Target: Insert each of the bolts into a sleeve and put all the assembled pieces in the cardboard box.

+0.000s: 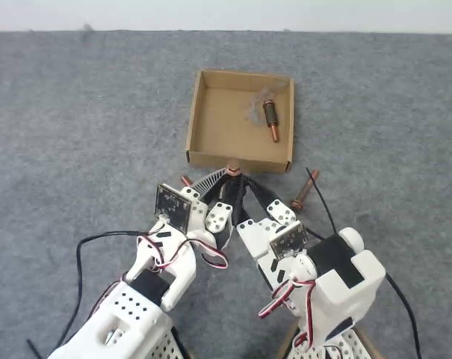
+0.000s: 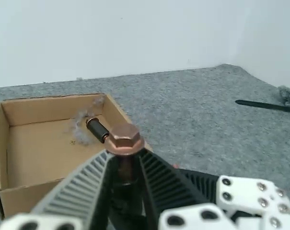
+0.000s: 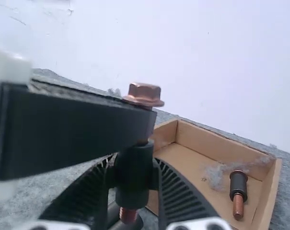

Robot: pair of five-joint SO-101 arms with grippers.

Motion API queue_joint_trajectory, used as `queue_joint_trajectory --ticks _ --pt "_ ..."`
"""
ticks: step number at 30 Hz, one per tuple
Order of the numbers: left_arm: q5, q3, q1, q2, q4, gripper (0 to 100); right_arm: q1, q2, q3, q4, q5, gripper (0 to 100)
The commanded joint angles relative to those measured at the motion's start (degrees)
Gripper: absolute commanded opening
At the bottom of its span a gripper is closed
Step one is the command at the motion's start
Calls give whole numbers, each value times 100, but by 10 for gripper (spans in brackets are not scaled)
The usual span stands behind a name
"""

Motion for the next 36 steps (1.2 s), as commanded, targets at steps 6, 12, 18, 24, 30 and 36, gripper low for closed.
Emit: queue_joint_trajectory --ticks 6,12,18,24,30,36 --pt "-105 -57 -35 26 193 12 101 -312 149 -48 -53 6" --pt "-88 -57 -35 35 211 13 101 -312 149 -48 -53 6" --pt "-70 -57 -35 35 211 47 101 -303 149 -48 -53 6" --pt "229 -57 -35 9 501 132 101 -295 149 -48 -53 6" --pt "237 -57 -35 0 492 130 101 -286 141 -48 -53 6" --pt "220 -57 -158 0 510 132 101 -286 141 -48 -53 6"
